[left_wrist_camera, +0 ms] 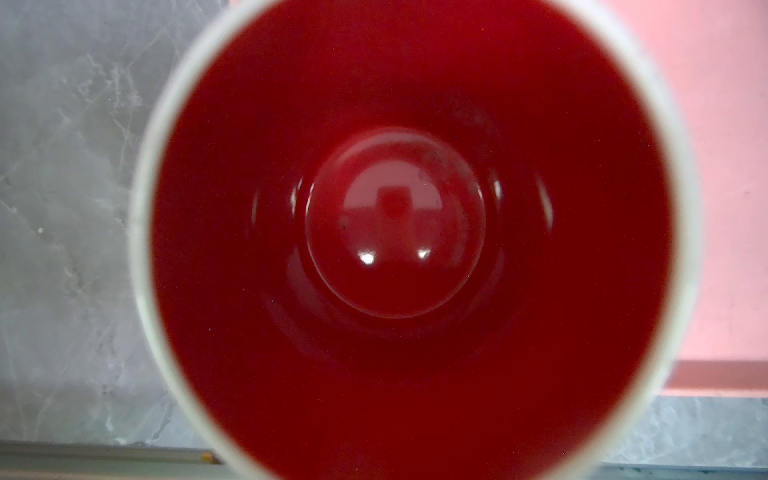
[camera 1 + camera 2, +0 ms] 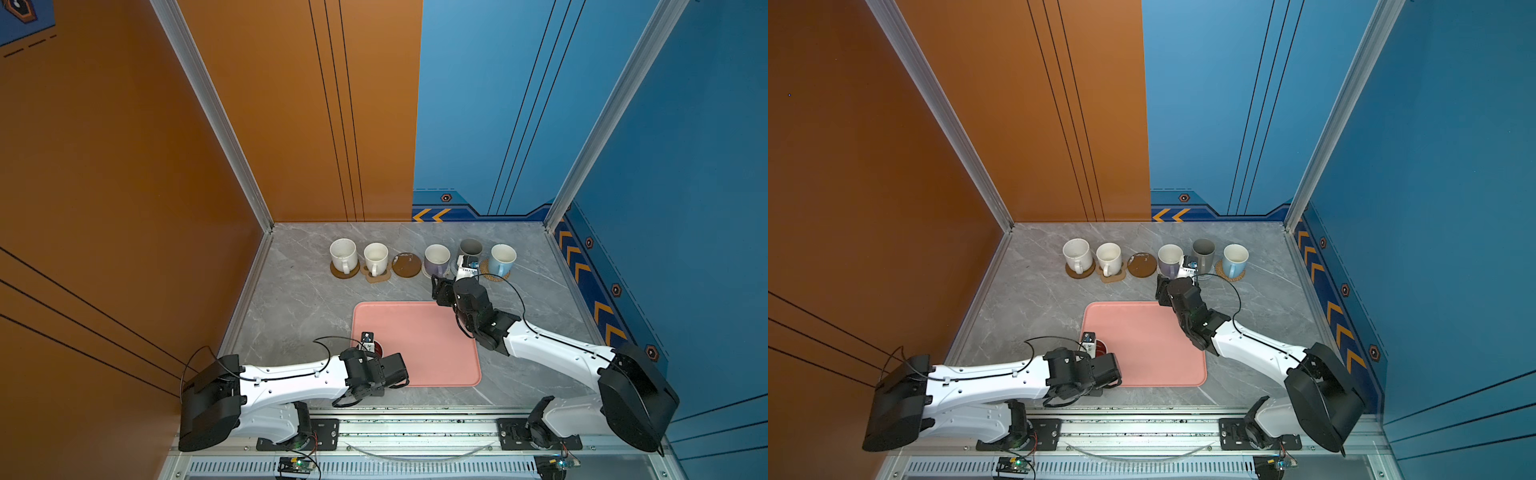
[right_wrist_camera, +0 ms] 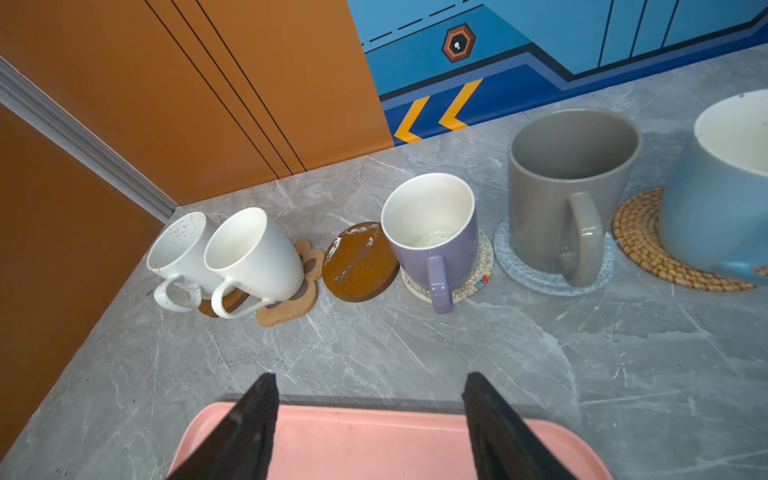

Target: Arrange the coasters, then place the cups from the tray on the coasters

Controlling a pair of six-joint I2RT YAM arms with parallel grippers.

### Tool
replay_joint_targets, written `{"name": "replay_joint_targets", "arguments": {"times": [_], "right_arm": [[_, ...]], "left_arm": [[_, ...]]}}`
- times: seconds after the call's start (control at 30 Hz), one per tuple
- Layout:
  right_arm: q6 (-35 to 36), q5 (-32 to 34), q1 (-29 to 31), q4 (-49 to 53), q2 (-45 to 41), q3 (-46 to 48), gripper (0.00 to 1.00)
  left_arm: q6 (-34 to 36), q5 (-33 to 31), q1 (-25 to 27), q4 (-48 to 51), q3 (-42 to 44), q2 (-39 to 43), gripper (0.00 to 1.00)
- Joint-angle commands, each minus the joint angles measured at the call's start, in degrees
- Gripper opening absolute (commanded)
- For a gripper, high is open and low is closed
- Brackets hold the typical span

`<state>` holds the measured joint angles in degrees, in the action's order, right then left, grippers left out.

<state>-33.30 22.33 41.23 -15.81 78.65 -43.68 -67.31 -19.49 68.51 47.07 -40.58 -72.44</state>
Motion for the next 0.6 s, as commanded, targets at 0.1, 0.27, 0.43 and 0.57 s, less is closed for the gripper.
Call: {"name": "replay_joint_targets", "arguments": {"times": [0.1,0.27,0.43,0.57], "right_arm": [[-0.96,-0.79,-0.28,0.35,0.92,-1.14,0.69],[-1.36,-1.82,-0.25,-0.51,1.80,-1.32,0.69],[-1.42,-1.94,-0.25,-0.37,2.00,-1.49,0.69],[-1.50,-1.72,-0.28,-0.23,1.94,-1.49,0.69]], "left_arm": [[-0.43,-2.17,-0.57,0.77,-0.04,1.82,0.00],[-0.83,-2.76,-0.44,0.81,0.12,2.87,0.00],[-0.86,-4.05,-0.14,0.81,-0.21,4.21,0.00],[-0.87,-4.92,-0.01,0.82,-0.34,4.99,0.00]]}}
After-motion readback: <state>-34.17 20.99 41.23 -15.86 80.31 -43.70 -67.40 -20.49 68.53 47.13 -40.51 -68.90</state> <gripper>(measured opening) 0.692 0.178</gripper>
